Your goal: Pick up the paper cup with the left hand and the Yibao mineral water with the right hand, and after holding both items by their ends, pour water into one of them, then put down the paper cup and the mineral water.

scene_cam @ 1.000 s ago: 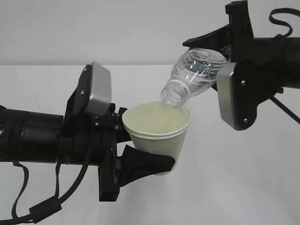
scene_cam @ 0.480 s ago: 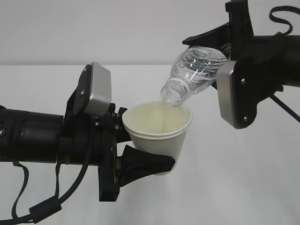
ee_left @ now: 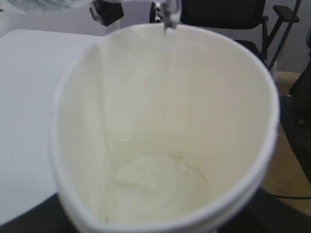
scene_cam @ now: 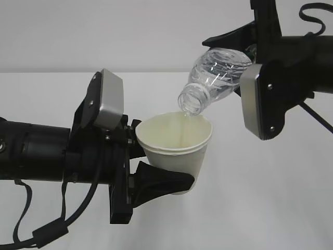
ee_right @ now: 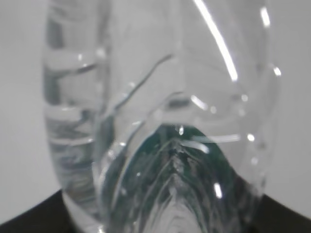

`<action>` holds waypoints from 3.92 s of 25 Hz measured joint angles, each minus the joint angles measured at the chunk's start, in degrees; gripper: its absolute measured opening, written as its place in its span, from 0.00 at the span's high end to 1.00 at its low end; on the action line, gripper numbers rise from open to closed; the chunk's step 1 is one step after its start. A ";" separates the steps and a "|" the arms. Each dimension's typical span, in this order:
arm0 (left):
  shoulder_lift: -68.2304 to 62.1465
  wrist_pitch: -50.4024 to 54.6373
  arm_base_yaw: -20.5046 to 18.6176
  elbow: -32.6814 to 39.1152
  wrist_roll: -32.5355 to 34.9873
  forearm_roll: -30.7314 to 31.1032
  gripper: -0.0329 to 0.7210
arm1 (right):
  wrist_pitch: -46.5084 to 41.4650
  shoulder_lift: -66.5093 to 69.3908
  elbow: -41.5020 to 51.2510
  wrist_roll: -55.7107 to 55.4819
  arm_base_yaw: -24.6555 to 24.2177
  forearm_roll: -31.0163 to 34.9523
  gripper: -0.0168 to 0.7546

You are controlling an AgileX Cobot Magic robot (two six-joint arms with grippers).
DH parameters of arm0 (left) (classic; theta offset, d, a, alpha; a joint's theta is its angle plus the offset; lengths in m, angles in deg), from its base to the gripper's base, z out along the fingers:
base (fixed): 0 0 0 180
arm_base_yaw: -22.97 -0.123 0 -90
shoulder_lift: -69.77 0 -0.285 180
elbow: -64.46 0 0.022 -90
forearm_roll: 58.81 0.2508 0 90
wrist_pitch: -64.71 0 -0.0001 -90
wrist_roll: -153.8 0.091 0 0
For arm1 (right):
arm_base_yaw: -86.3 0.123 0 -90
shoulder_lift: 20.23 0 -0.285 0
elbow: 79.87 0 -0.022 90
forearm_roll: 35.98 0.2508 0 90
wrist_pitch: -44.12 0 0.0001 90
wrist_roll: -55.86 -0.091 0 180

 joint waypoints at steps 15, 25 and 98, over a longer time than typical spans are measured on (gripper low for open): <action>0.00 0.00 0.00 0.00 0.00 0.00 0.39 | 0.00 0.00 0.00 0.00 0.00 -0.04 0.44; 0.00 0.00 0.00 0.00 0.00 0.00 0.39 | 0.00 0.00 0.00 0.00 0.00 -0.04 0.44; 0.00 0.00 0.00 0.00 0.03 0.00 0.39 | -0.46 0.00 -1.13 -0.48 0.00 -1.58 0.44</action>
